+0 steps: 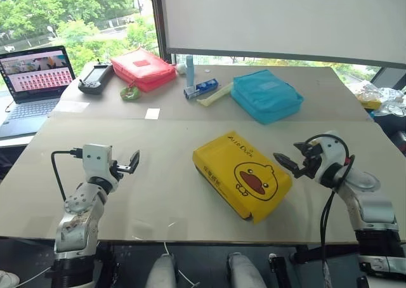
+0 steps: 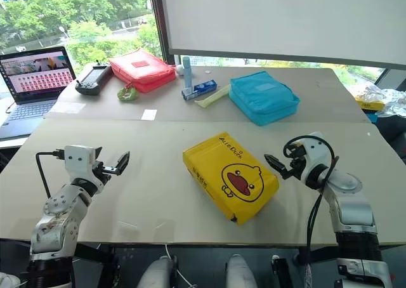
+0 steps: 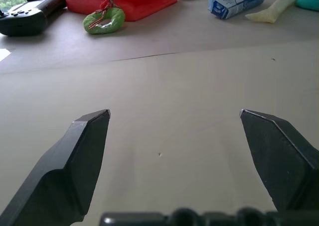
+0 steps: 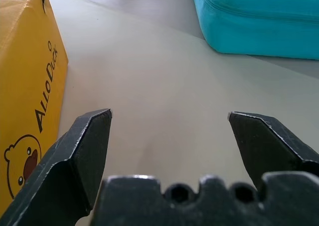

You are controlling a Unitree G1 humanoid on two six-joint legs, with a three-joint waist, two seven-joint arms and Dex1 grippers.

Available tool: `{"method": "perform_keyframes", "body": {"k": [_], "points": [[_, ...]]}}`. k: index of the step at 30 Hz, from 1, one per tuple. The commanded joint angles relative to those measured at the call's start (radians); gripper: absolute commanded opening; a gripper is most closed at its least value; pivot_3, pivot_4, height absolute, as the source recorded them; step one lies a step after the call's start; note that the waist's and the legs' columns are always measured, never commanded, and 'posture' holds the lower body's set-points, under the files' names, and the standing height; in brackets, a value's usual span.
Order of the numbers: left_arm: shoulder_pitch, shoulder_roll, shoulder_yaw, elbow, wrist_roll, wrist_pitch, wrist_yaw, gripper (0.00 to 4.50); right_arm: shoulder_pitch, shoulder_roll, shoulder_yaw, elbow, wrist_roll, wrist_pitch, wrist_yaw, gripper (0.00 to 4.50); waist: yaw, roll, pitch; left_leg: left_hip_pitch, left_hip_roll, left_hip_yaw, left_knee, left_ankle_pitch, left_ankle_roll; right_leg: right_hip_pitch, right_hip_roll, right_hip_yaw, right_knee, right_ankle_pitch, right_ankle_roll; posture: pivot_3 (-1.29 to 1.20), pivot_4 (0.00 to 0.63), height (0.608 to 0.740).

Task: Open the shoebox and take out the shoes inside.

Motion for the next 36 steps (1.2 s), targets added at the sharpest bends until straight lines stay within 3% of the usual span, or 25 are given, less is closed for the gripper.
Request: {"method": "perform_keyframes", "body": {"k": [1, 3, 6, 11, 14, 15, 16, 17, 18, 25, 28, 34, 36], "points": [[-0.082, 0.034, 0.008, 0.064, -0.015, -0.040, -0.050, 4.50, 0.011, -0.058, -0.072, -0.091, 0.015, 0.033, -0.010, 4.43, 0.000, 0.000, 0.000, 0.000, 0.000, 0.000, 0.000, 0.000, 0.000, 0.000, 0.000, 0.000, 0.000, 0.000, 0.000, 0.00, 0.150, 0.729], [-0.195, 0.094, -0.025, 0.204, -0.004, -0.073, -0.141, 4.50, 0.076, -0.150, -0.140, -0.217, 0.014, 0.120, -0.009, 4.43, 0.018, 0.001, 0.001, -0.001, -0.001, -0.001, 0.000, 0.000, 0.000, 0.000, 0.000, 0.000, 0.001, 0.000, 0.000, 0.00, 0.150, 0.729], [-0.389, 0.141, -0.101, 0.481, 0.067, -0.196, -0.227, 3.79, 0.239, -0.235, -0.256, -0.400, 0.038, 0.256, 0.010, 3.68, 0.042, 0.000, 0.000, -0.008, -0.001, -0.001, -0.001, 0.001, -0.001, -0.010, 0.000, -0.001, 0.001, 0.000, 0.000, 0.00, 0.150, 0.729], [-0.638, 0.128, -0.161, 0.824, 0.115, -0.369, -0.332, 2.12, 0.420, -0.255, -0.383, -0.617, 0.091, 0.429, 0.004, 2.07, 0.049, -0.005, 0.000, -0.009, 0.000, -0.001, 0.000, 0.001, -0.002, -0.003, 0.000, -0.001, -0.002, -0.001, 0.001, 0.00, 0.150, 0.729], [-0.765, 0.080, -0.208, 1.002, 0.144, -0.470, -0.402, 1.04, 0.528, -0.234, -0.421, -0.750, 0.156, 0.542, 0.015, 0.91, 0.051, -0.007, 0.001, -0.012, -0.001, -0.001, -0.001, 0.001, -0.002, -0.006, -0.001, -0.002, -0.002, -0.001, 0.002, 0.00, 0.150, 0.729], [-0.795, 0.060, -0.218, 1.048, 0.148, -0.497, -0.423, 1.04, 0.550, -0.217, -0.429, -0.783, 0.185, 0.572, 0.013, 0.91, 0.052, -0.007, 0.001, -0.013, 0.000, -0.001, -0.001, 0.001, -0.002, -0.007, -0.001, -0.003, -0.001, -0.001, 0.002, 0.00, 0.150, 0.729], [-0.821, 0.041, -0.230, 1.091, 0.158, -0.524, -0.437, 0.46, 0.565, -0.207, -0.431, -0.803, 0.206, 0.596, 0.013, 0.31, 0.052, -0.007, 0.001, -0.014, 0.000, -0.002, -0.001, 0.001, -0.002, -0.008, -0.001, -0.003, -0.001, -0.001, 0.002, 0.00, 0.150, 0.729], [-0.840, 0.020, -0.254, 1.129, 0.180, -0.549, -0.447, 0.20, 0.587, -0.205, -0.421, -0.820, 0.216, 0.614, 0.015, 0.07, 0.052, -0.007, 0.001, -0.014, 0.000, -0.002, -0.002, 0.001, -0.002, -0.009, 0.000, -0.003, -0.001, -0.001, 0.002, 0.00, 0.150, 0.729], [-0.856, -0.001, -0.278, 1.164, 0.204, -0.569, -0.454, 0.04, 0.609, -0.209, -0.406, -0.835, 0.215, 0.625, 0.015, 0.00, 0.053, -0.007, 0.001, -0.015, 0.000, -0.002, -0.001, 0.001, -0.002, -0.009, 0.000, -0.004, -0.001, -0.001, 0.002, 0.00, 0.150, 0.729], [-0.856, -0.146, -0.375, 1.206, 0.268, -0.574, -0.512, 0.04, 0.589, -0.210, -0.349, -0.896, 0.309, 0.712, 0.016, 0.00, 0.053, -0.008, 0.002, -0.015, -0.001, -0.002, 0.002, 0.002, -0.002, -0.008, 0.000, -0.003, 0.000, -0.001, 0.002, 0.00, 0.150, 0.729], [-0.813, -0.195, -0.400, 1.157, 0.263, -0.503, -0.552, 0.04, 0.488, -0.184, -0.289, -0.865, 0.320, 0.688, -0.025, 0.00, 0.044, -0.008, 0.002, -0.015, 0.000, -0.003, 0.003, 0.002, -0.002, -0.008, 0.000, -0.004, 0.000, -0.001, 0.002, 0.00, 0.150, 0.729], [-0.622, -0.186, -0.478, 0.796, 0.199, -0.231, -0.746, 0.04, 0.323, -0.145, -0.124, -0.740, 0.281, 0.612, -0.043, 0.00, 0.016, -0.008, 0.002, -0.014, 0.000, -0.004, 0.003, 0.002, -0.002, -0.007, 0.000, -0.004, 0.002, 0.000, 0.002, 0.00, 0.150, 0.729], [-0.518, -0.098, -0.511, 0.631, 0.192, -0.122, -0.813, 0.04, 0.236, -0.164, -0.050, -0.631, 0.219, 0.542, -0.020, 0.00, 0.007, -0.007, 0.001, -0.013, 0.001, -0.004, 0.002, 0.002, -0.002, -0.007, 0.001, -0.004, 0.002, 0.000, 0.001, 0.00, 0.150, 0.729]]}}
